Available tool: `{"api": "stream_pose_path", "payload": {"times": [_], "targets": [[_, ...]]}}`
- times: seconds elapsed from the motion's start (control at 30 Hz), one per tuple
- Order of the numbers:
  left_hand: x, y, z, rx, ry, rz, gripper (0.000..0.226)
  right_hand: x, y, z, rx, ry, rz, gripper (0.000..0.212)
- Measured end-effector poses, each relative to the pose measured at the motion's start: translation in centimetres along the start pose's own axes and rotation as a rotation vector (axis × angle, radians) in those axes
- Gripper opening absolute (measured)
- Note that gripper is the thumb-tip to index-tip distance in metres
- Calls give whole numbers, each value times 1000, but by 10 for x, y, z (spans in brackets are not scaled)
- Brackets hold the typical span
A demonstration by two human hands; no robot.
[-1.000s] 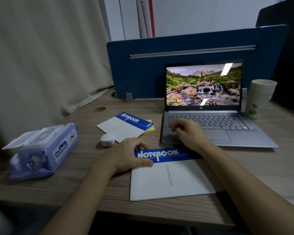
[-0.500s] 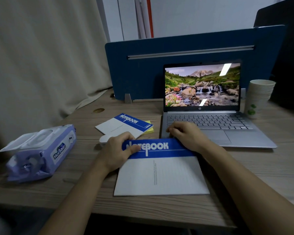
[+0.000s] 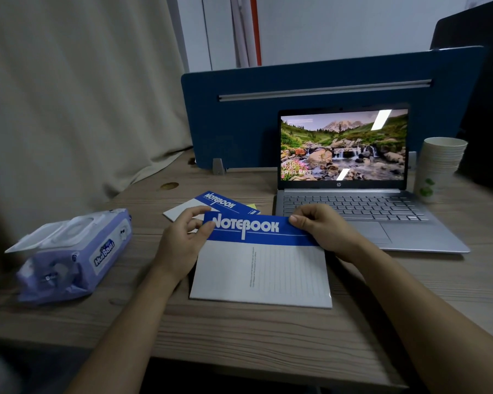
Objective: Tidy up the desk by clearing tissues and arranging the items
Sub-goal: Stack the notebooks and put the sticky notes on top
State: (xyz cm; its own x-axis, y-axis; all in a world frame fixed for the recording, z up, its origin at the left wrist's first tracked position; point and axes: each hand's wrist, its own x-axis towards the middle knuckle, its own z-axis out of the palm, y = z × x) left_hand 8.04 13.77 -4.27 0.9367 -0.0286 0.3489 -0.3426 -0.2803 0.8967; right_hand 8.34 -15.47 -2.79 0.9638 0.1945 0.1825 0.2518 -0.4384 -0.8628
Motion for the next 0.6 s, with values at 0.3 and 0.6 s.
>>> {"api": "stream_pose_path", "payload": {"times": [0.3, 0.6], "targets": [[1, -6, -2, 66, -1, 5, 35, 3, -1, 4, 154, 257, 116, 23], [0, 8, -12, -257, 49, -5, 36, 3, -16, 9, 516, 246, 288, 21]]}}
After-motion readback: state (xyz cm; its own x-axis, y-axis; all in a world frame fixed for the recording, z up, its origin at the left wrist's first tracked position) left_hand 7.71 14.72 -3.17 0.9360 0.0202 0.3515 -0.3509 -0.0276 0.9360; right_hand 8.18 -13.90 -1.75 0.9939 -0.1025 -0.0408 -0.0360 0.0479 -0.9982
